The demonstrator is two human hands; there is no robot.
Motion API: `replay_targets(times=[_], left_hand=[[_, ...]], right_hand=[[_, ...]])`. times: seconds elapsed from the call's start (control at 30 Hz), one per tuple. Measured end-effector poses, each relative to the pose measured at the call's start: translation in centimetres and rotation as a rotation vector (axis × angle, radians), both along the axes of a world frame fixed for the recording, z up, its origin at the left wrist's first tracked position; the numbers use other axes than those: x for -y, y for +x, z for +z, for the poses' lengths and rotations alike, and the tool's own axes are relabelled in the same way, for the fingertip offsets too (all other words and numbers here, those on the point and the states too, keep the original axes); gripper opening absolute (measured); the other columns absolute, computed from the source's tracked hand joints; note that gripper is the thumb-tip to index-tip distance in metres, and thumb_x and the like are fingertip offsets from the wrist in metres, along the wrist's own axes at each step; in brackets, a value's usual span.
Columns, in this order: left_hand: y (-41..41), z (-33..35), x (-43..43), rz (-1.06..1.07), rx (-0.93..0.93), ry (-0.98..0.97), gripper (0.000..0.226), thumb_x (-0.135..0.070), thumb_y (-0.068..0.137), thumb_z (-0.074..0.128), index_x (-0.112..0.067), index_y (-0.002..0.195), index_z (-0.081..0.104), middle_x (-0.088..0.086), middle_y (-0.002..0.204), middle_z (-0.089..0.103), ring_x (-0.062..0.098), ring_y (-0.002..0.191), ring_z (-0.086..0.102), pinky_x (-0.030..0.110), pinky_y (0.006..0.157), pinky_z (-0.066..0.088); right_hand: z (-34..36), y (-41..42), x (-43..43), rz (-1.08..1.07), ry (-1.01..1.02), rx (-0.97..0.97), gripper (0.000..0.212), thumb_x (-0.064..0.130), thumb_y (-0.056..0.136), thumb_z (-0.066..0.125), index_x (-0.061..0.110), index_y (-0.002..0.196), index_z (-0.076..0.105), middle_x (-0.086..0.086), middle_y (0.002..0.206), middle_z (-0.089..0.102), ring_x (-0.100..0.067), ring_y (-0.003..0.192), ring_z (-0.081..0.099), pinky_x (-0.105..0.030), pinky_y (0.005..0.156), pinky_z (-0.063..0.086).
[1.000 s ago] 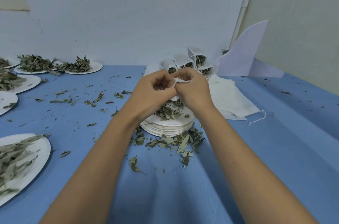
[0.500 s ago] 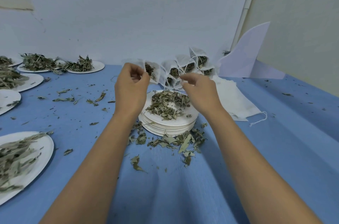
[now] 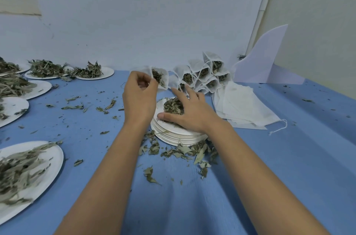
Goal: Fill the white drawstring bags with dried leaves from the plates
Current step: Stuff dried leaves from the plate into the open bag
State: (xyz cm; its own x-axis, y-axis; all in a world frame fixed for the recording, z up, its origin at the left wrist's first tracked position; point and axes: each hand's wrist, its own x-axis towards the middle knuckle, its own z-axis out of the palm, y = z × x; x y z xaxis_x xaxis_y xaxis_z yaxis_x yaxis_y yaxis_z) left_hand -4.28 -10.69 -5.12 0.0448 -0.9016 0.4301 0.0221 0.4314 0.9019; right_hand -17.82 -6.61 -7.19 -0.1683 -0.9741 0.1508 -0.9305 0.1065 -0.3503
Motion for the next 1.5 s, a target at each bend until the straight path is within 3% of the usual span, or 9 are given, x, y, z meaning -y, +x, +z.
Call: replay_targets(times=[0.13,0.27,0.43,0.77,0.93,1.13,1.27,1.4,1.5], left_hand=[[0.1,0.0,0.2,0.008,0.000,0.008,0.016,-0.015,0.089,0.056,-0.025,0.078,0.050,-0.009,0.078,0.054,0.020,0.084,0.060,0.039,0.081,0.053],[0.1,0.1,0.1,-0.001,-0.015,0.011,0.017,-0.015,0.089,0.056,-0.025,0.078,0.050,-0.008,0.078,0.055,0.028,0.087,0.062,0.041,0.080,0.052],[-0.1,-0.1,0.0,-0.005,-0.005,0.010,0.019,-0.015,0.090,0.056,-0.026,0.077,0.048,-0.008,0.076,0.056,0.028,0.085,0.064,0.037,0.072,0.051],[-0.6,-0.5,-0.1,-0.014,0.014,0.017,0.018,-0.014,0.089,0.056,-0.026,0.077,0.049,-0.007,0.076,0.057,0.027,0.084,0.066,0.040,0.075,0.052],[-0.6,-0.5,-0.2,-0.012,0.017,0.024,0.018,-0.013,0.088,0.056,-0.025,0.077,0.048,-0.006,0.078,0.056,0.029,0.084,0.065,0.039,0.074,0.051],[-0.5,-0.7,-0.2,-0.017,0.030,0.033,0.018,-0.013,0.089,0.055,-0.025,0.077,0.048,-0.003,0.078,0.057,0.030,0.084,0.065,0.035,0.069,0.050],[-0.6,-0.6,-0.3,-0.016,0.036,0.046,0.017,-0.013,0.088,0.055,-0.025,0.077,0.049,-0.004,0.077,0.057,0.028,0.083,0.065,0.039,0.073,0.051],[-0.6,-0.7,-0.3,-0.011,0.054,0.050,0.018,-0.015,0.089,0.055,-0.026,0.077,0.049,-0.003,0.080,0.057,0.026,0.084,0.064,0.038,0.073,0.051],[-0.6,-0.9,-0.2,0.015,0.095,0.026,0.019,-0.015,0.090,0.056,-0.025,0.076,0.047,-0.006,0.075,0.053,0.016,0.073,0.056,0.020,0.061,0.044]], right_hand=[[-0.2,0.0,1.2,0.065,0.019,0.011,0.079,0.077,0.076,0.048,0.048,0.145,0.023,0.002,0.158,0.014,-0.025,0.144,0.007,-0.050,0.113,0.015],[-0.6,0.3,1.5,0.098,-0.117,-0.062,0.046,0.060,0.088,0.051,0.029,0.122,0.055,-0.002,0.128,0.048,-0.025,0.121,0.037,-0.042,0.101,0.034],[-0.7,0.1,1.5,0.084,-0.145,-0.006,0.026,0.036,0.094,0.056,0.013,0.105,0.055,-0.006,0.106,0.045,-0.026,0.109,0.038,-0.037,0.090,0.038],[-0.5,0.2,1.6,0.043,-0.090,-0.076,0.037,0.040,0.099,0.041,0.014,0.126,0.042,-0.010,0.126,0.049,-0.029,0.117,0.037,-0.041,0.094,0.028],[-0.4,0.3,1.5,0.007,-0.039,-0.146,0.026,0.030,0.099,0.032,0.014,0.115,0.045,-0.006,0.120,0.043,-0.026,0.110,0.032,-0.037,0.086,0.021],[0.0,0.6,1.0,0.028,-0.109,0.039,0.027,0.016,0.097,0.045,0.004,0.121,0.051,-0.012,0.124,0.037,-0.027,0.115,0.040,-0.031,0.099,0.034],[0.3,0.8,0.3,-0.045,-0.245,0.152,0.053,0.015,0.088,0.065,0.012,0.137,0.043,-0.012,0.131,0.049,-0.025,0.120,0.047,-0.026,0.093,0.035],[0.1,0.8,0.1,-0.144,-0.319,0.174,0.036,0.015,0.085,0.070,0.011,0.120,0.063,-0.007,0.114,0.066,-0.021,0.105,0.059,-0.023,0.085,0.043],[-0.1,1.0,-0.1,-0.162,-0.377,0.222,0.029,0.009,0.085,0.067,0.012,0.115,0.069,-0.006,0.109,0.070,-0.020,0.100,0.063,-0.025,0.089,0.047]])
